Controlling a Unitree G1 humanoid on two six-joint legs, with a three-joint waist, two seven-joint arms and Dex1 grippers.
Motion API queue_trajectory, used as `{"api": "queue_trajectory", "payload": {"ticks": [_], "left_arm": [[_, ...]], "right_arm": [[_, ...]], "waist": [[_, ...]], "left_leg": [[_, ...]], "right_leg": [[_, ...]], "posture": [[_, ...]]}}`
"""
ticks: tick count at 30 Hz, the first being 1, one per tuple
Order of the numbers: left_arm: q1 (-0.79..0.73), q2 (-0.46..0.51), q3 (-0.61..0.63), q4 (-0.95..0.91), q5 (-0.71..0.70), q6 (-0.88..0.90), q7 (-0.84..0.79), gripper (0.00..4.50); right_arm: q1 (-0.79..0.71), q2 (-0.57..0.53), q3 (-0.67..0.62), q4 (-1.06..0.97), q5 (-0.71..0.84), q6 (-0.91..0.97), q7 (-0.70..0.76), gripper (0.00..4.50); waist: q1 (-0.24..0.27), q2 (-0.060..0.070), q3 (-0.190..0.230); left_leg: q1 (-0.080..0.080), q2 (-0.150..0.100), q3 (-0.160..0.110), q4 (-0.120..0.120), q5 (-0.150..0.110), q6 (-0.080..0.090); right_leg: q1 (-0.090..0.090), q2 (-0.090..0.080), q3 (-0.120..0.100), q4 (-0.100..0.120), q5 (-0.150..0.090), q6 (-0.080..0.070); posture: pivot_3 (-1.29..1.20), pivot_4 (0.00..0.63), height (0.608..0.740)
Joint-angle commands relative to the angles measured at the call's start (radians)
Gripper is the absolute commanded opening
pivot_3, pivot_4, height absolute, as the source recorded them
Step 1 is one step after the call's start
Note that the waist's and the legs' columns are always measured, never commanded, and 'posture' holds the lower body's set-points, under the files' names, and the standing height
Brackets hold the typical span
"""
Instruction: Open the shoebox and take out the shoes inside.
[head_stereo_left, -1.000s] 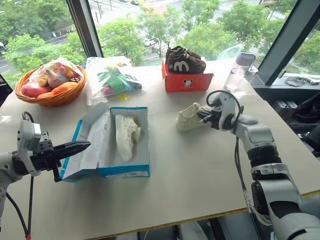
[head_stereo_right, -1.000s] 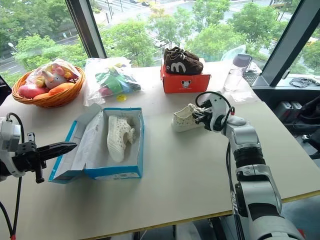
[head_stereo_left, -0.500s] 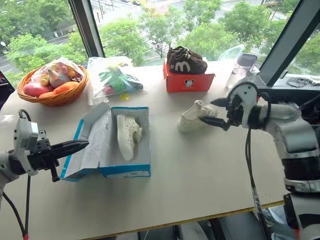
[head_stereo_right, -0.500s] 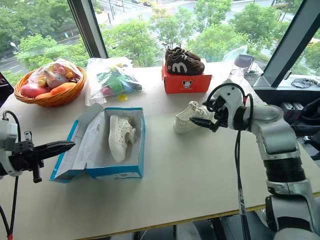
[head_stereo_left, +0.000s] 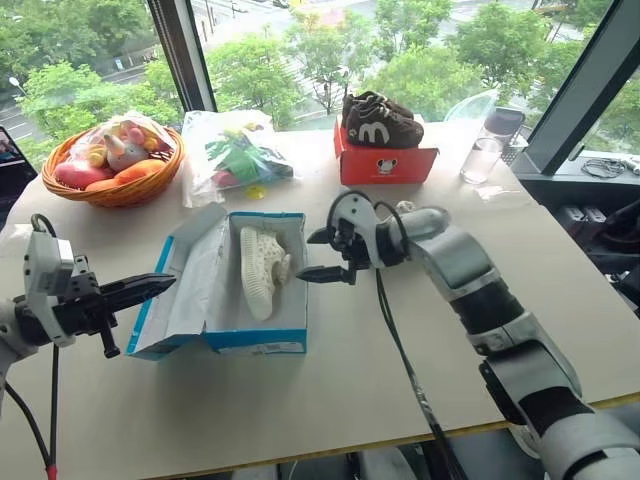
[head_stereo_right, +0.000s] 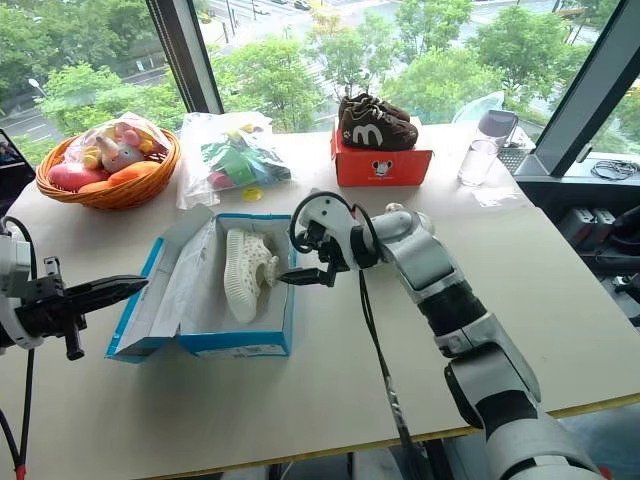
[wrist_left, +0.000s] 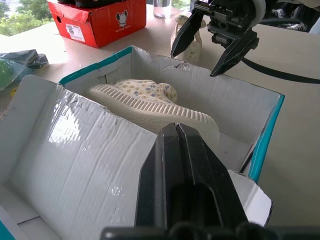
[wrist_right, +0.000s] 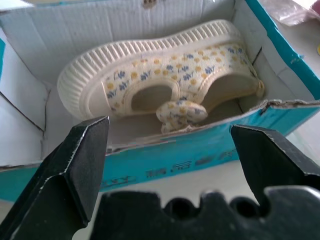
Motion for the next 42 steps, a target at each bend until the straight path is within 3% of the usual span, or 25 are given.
{"api": "queue_trajectory", "payload": {"ticks": [1,17,30,33,40,42], "left_arm": [[0.004,0.0,0.024,-0.032,-0.017,-0.016,0.007,0.0],[0.001,-0.004,0.021,-0.031,-0.019,-0.018,0.018,0.0],[0.007,-0.018,0.012,-0.056,-0.027,-0.011,0.028,0.0],[0.005,-0.022,0.014,-0.056,-0.027,-0.009,0.031,0.0],[-0.006,-0.021,0.007,-0.05,-0.025,-0.01,0.034,0.0],[-0.01,-0.021,0.004,-0.047,-0.023,-0.011,0.034,0.0]], "right_arm": [[-0.065,0.042,0.01,0.1,-0.054,-0.067,-0.005,4.46],[-0.18,0.193,0.046,0.331,-0.169,-0.191,0.053,4.46],[-0.304,0.301,0.044,0.749,-0.292,-0.313,0.043,4.46],[-0.319,0.313,0.016,0.782,-0.29,-0.324,0.033,3.8],[-0.331,0.315,-0.013,0.794,-0.294,-0.338,0.027,1.34],[-0.334,0.315,-0.022,0.797,-0.299,-0.343,0.024,1.11]], "waist": [[-0.005,0.0,0.0],[-0.008,0.0,0.0],[-0.009,-0.001,-0.001],[-0.01,-0.001,-0.001],[-0.01,-0.002,-0.001],[-0.01,-0.002,-0.001]], "left_leg": [[0.001,0.0,0.0,0.0,0.0,0.0],[0.003,0.0,0.0,0.0,0.0,0.0],[0.008,0.0,0.0,0.0,0.0,0.0],[0.014,0.0,0.0,0.0,0.0,0.0],[0.019,0.0,0.0,-0.001,0.0,0.0],[0.019,0.0,0.0,-0.001,0.0,0.0]], "right_leg": [[0.0,0.0,0.0,0.001,0.0,0.0],[0.001,0.0,0.0,0.003,0.0,0.0],[0.005,0.0,0.0,0.003,0.0,0.0],[0.012,0.0,0.0,0.002,-0.001,0.001],[0.016,0.001,0.0,0.002,-0.005,0.007],[0.016,0.001,0.0,0.002,-0.005,0.007]], "posture": [[0.0,0.15,0.74],[0.0,0.15,0.74],[0.0,0.15,0.74],[0.0,0.15,0.74],[0.0,0.15,0.74],[0.0,0.15,0.74]]}}
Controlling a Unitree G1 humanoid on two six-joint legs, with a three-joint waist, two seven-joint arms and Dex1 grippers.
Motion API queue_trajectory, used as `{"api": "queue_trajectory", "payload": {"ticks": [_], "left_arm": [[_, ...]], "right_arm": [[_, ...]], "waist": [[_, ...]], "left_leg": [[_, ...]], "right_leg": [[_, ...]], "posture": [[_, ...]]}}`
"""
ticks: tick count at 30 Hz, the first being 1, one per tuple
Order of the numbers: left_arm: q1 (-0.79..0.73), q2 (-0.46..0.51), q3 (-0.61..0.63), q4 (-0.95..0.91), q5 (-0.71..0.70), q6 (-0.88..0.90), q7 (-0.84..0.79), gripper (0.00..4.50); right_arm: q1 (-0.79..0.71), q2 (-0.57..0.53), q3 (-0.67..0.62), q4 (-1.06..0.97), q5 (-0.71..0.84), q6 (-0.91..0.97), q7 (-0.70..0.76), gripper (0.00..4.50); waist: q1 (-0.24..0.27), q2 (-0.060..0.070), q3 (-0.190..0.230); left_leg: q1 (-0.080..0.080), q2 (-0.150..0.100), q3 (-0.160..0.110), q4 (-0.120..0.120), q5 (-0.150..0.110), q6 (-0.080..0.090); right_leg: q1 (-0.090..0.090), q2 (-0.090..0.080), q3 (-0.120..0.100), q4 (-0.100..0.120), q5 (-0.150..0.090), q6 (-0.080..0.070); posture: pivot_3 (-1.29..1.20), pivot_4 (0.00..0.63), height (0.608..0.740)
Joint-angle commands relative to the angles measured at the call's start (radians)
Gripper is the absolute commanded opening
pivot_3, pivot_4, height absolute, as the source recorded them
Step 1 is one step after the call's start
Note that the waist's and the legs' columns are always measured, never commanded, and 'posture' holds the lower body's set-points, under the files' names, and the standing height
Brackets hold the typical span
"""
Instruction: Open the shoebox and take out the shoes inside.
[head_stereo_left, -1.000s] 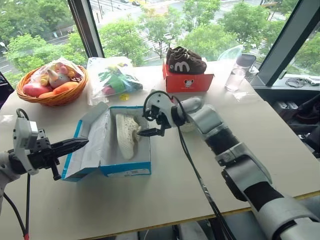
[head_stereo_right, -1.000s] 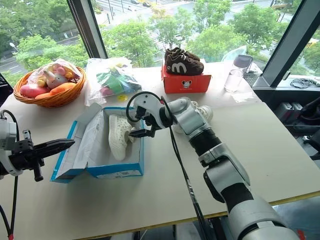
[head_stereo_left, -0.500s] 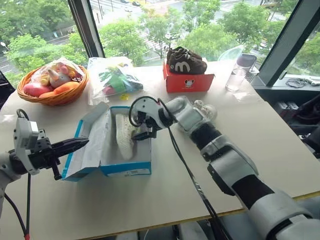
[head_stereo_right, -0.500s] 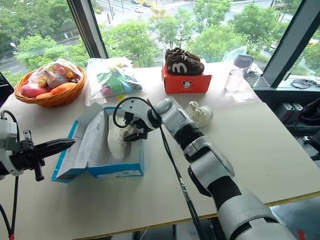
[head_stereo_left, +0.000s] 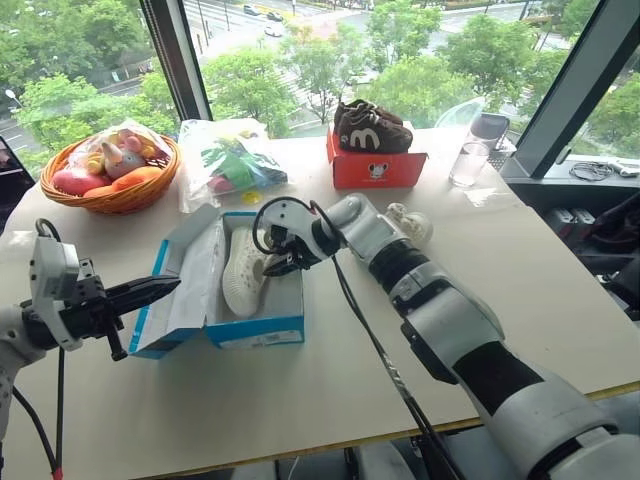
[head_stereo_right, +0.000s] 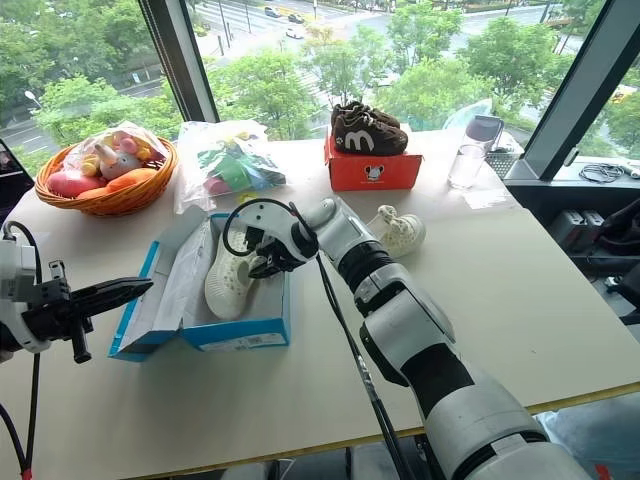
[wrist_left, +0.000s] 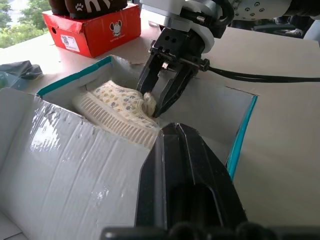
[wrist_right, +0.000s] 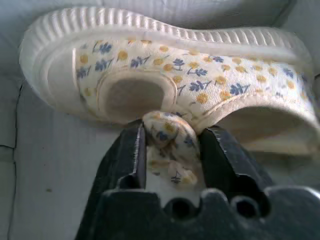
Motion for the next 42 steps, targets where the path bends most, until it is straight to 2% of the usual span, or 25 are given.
{"api": "queue_trajectory", "payload": {"ticks": [1,9,13,15,17,20,32,36,42], "left_arm": [[-0.016,0.006,0.004,-0.013,-0.017,-0.011,0.003,0.0],[-0.018,0.007,0.001,-0.01,-0.014,-0.012,0.001,0.0],[-0.015,0.009,0.002,-0.008,-0.012,-0.012,-0.002,0.0],[-0.017,0.01,0.0,-0.007,-0.011,-0.012,-0.002,0.0],[-0.018,0.011,-0.001,-0.005,-0.01,-0.013,-0.003,0.0],[-0.027,0.014,-0.007,0.001,-0.007,-0.014,-0.003,0.0],[-0.048,0.023,-0.023,0.02,0.001,-0.018,-0.012,0.0],[-0.055,0.025,-0.027,0.027,0.003,-0.019,-0.016,0.0],[-0.053,0.019,-0.03,0.018,-0.001,-0.022,-0.024,0.0]], "right_arm": [[-0.013,-0.007,-0.018,0.019,-0.021,-0.016,-0.027,1.11],[-0.017,-0.017,-0.099,-0.004,0.024,-0.003,-0.048,1.11],[0.0,-0.026,-0.197,-0.127,0.14,0.003,0.058,1.11],[0.009,-0.042,-0.248,-0.229,0.217,0.078,0.117,1.11],[0.02,-0.054,-0.263,-0.289,0.244,0.125,0.133,1.11],[0.043,-0.073,-0.28,-0.35,0.267,0.174,0.116,1.11],[0.058,-0.104,-0.344,-0.441,0.348,0.284,0.023,1.11],[0.051,-0.139,-0.37,-0.531,0.385,0.339,0.005,1.11],[0.037,-0.245,-0.471,-0.74,0.495,0.579,-0.086,1.11]], "waist": [[0.0,0.0,0.0],[0.002,0.0,0.0],[0.002,0.0,0.001],[0.002,0.001,0.001],[0.002,0.0,0.001],[0.001,0.0,0.001],[0.002,0.0,0.001],[0.003,0.0,0.001],[0.003,0.0,0.001]], "left_leg": [[0.0,0.0,0.0,0.0,0.0,0.0],[-0.002,0.0,0.0,0.0,0.0,0.0],[-0.005,0.0,0.0,0.0,0.0,0.0],[-0.008,0.0,0.0,0.0,0.0,0.0],[-0.012,0.0,0.0,0.0,0.0,0.0],[-0.018,0.0,0.0,0.0,0.0,0.0],[-0.018,0.0,0.0,0.0,0.0,0.0],[-0.019,0.0,0.0,0.0,0.0,0.0],[-0.02,0.0,0.0,0.0,0.0,0.0]], "right_leg": [[0.0,0.0,0.0,0.0,0.0,0.0],[-0.001,0.0,0.0,0.0,0.0,0.0],[-0.003,0.0,0.0,-0.002,0.0,0.0],[-0.005,0.0,-0.001,-0.003,0.0,-0.001],[-0.009,0.0,-0.001,-0.002,0.004,-0.007],[-0.016,0.0,-0.001,-0.001,0.005,-0.008],[-0.017,0.0,-0.001,0.0,0.005,-0.008],[-0.017,0.0,-0.001,0.0,0.005,-0.008],[-0.018,0.0,-0.001,0.0,0.005,-0.008]], "posture": [[0.0,0.15,0.74],[0.0,0.15,0.74],[0.0,0.15,0.74],[0.0,0.15,0.74],[0.0,0.15,0.74],[0.0,0.15,0.74],[0.0,0.15,0.74],[0.0,0.15,0.74],[0.0,0.15,0.74]]}}
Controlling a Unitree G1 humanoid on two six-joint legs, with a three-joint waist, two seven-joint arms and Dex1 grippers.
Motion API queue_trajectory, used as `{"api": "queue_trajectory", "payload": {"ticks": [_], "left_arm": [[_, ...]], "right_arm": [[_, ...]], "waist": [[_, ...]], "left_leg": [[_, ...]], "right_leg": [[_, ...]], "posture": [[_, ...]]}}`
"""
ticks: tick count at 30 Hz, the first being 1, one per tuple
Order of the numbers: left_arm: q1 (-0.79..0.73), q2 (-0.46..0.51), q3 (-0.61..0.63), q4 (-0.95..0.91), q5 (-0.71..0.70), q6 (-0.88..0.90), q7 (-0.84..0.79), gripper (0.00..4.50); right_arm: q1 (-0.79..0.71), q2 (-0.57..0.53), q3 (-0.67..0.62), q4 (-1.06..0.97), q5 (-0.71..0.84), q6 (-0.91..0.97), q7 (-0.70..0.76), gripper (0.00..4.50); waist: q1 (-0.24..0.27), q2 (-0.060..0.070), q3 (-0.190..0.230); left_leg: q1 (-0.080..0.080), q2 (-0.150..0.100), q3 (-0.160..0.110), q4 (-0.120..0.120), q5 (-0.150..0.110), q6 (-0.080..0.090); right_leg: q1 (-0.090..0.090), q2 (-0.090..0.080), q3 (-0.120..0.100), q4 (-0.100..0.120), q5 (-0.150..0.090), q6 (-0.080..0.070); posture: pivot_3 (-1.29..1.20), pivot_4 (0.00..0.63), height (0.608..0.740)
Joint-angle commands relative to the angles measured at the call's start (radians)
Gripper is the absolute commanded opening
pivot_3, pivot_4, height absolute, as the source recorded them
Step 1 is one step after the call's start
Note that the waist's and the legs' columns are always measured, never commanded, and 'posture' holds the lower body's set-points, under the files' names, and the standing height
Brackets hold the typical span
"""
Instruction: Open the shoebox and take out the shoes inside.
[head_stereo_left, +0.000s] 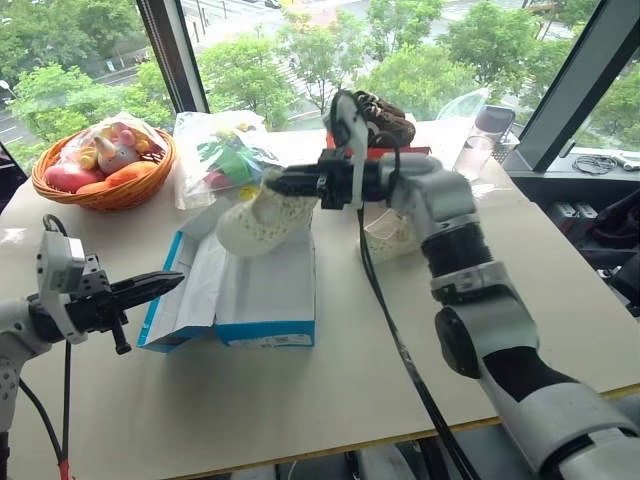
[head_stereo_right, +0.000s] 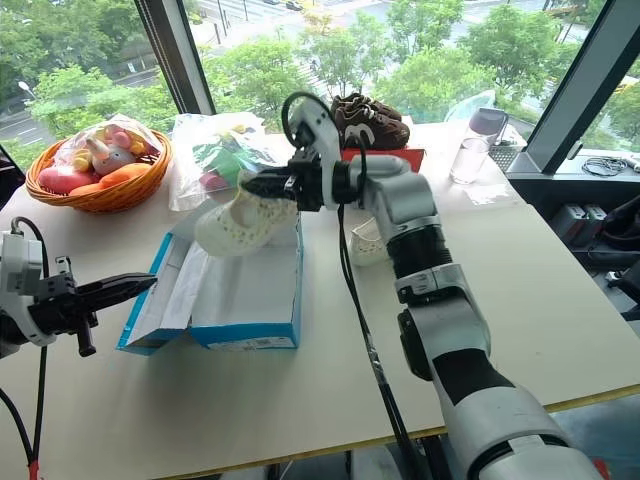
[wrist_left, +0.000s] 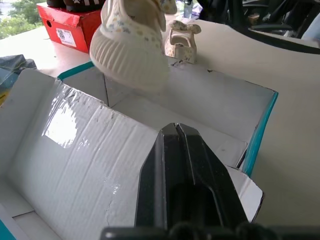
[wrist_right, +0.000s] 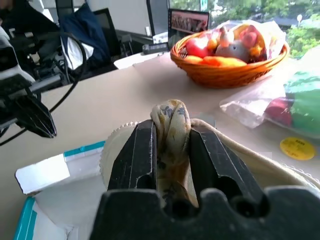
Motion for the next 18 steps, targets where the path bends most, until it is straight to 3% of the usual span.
{"api": "queue_trajectory", "payload": {"ticks": [1,8,18], "left_arm": [[-0.006,0.013,0.009,-0.023,-0.007,-0.025,-0.011,0.0],[-0.047,0.002,0.005,-0.055,-0.022,-0.031,0.01,0.0],[-0.08,-0.002,-0.023,-0.079,-0.026,-0.037,0.013,0.0]], "right_arm": [[-0.046,-0.085,-0.119,-0.18,0.109,0.169,-0.071,1.11],[0.059,-0.396,-0.206,-0.321,0.172,0.409,-0.115,1.11],[0.287,-0.651,-0.157,-0.242,0.127,0.391,-0.083,1.11]], "waist": [[0.002,0.0,0.0],[0.026,0.0,0.0],[0.003,0.004,0.003]], "left_leg": [[0.0,0.0,0.0,0.0,0.0,0.0],[-0.001,0.0,0.0,0.0,0.0,0.0],[0.0,0.0,0.001,0.0,0.0,0.0]], "right_leg": [[0.0,0.0,0.0,0.0,0.0,0.0],[0.001,-0.001,-0.001,-0.004,0.0,0.0],[0.001,0.0,0.001,-0.003,-0.001,0.002]], "posture": [[0.0,0.15,0.74],[0.0,0.15,0.74],[0.0,0.15,0.74]]}}
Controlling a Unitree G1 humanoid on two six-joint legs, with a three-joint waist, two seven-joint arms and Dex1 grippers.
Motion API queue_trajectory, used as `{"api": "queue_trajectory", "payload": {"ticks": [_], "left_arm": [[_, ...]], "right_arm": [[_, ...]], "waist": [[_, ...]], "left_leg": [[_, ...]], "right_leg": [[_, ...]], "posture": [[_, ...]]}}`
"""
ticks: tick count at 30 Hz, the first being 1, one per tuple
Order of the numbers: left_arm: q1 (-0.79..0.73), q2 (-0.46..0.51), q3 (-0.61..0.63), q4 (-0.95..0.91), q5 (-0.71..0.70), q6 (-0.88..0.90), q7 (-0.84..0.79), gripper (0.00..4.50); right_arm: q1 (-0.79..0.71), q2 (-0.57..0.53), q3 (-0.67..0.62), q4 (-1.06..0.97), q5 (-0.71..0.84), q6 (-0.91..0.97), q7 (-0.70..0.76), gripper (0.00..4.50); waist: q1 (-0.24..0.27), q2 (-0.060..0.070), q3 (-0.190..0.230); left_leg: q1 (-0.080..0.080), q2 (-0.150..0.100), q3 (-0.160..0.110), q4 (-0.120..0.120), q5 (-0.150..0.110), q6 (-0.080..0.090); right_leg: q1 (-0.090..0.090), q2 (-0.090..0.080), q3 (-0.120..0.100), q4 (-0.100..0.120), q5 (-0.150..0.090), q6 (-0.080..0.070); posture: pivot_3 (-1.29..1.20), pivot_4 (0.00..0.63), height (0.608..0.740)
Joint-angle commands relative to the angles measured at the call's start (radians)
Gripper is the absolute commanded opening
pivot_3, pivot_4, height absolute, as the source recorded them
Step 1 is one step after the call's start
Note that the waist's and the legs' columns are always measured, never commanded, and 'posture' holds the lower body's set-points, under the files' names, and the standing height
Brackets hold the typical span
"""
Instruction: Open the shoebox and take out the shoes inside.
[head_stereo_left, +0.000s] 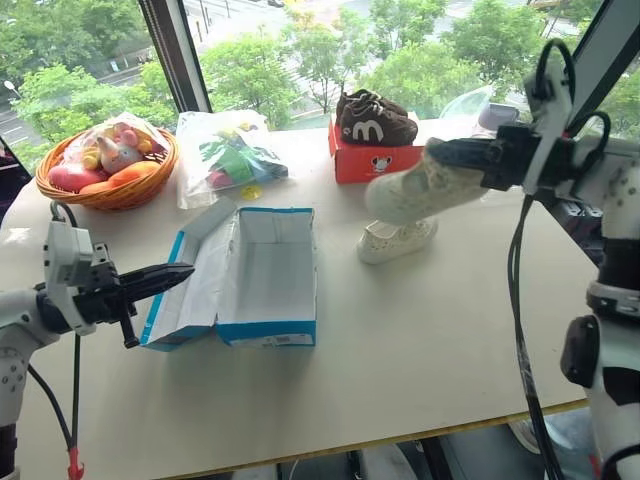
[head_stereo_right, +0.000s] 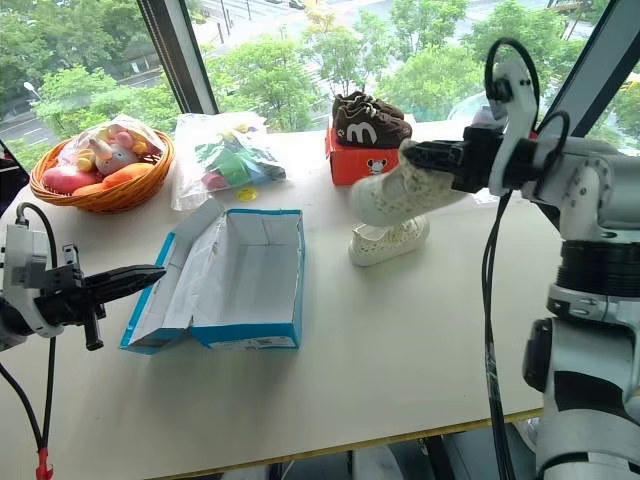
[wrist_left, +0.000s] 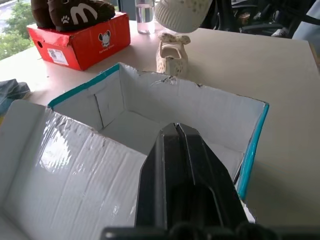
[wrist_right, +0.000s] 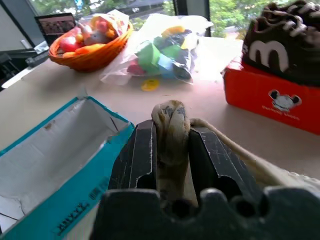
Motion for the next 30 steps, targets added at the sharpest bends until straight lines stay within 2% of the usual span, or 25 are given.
{"api": "queue_trajectory", "payload": {"ticks": [1,9,14,17,22,30], "left_arm": [[-0.021,0.004,0.001,-0.031,-0.021,-0.02,-0.004,0.0],[-0.026,-0.001,-0.011,-0.036,-0.022,-0.017,0.006,0.0],[-0.014,-0.003,-0.002,-0.043,-0.024,-0.014,0.012,0.0],[0.009,-0.006,0.011,-0.063,-0.031,-0.009,0.018,0.0],[0.016,-0.003,0.012,-0.066,-0.038,-0.011,0.028,0.0],[0.001,-0.006,-0.012,-0.058,-0.038,-0.015,0.032,0.0]], "right_arm": [[0.07,-0.07,0.041,0.059,-0.04,-0.066,0.037,1.11],[0.129,-0.079,0.195,0.272,-0.146,-0.228,0.124,1.11],[0.063,-0.06,0.201,0.368,-0.178,-0.283,0.127,1.11],[0.009,-0.052,0.15,0.289,-0.119,-0.227,0.132,1.11],[0.029,-0.075,0.143,0.164,-0.084,-0.182,0.176,1.11],[0.008,-0.107,0.164,0.144,-0.082,-0.168,0.223,1.11]], "waist": [[-0.001,0.0,0.0],[-0.007,0.0,0.0],[-0.003,0.0,0.001],[-0.006,0.001,0.001],[-0.003,0.001,0.001],[-0.001,0.001,0.001]], "left_leg": [[0.0,0.0,0.0,0.0,0.0,0.0],[0.002,0.0,0.003,0.0,0.0,0.0],[0.002,-0.001,0.003,0.002,0.0,0.0],[0.002,-0.001,0.003,0.002,0.0,0.0],[0.002,-0.001,0.003,0.002,0.0,0.0],[0.001,-0.001,0.004,0.002,0.0,0.0]], "right_leg": [[0.0,0.0,0.0,0.0,0.0,0.0],[0.0,0.001,0.004,0.001,-0.003,0.006],[0.001,0.0,0.004,0.0,-0.003,0.008],[0.001,0.0,0.005,0.001,-0.002,0.008],[0.001,0.0,0.005,0.001,-0.002,0.008],[0.001,0.0,0.005,0.0,-0.002,0.008]], "posture": [[0.0,0.15,0.74],[0.0,0.15,0.74],[0.0,0.15,0.74],[0.0,0.15,0.74],[0.0,0.15,0.74],[0.0,0.15,0.74]]}}
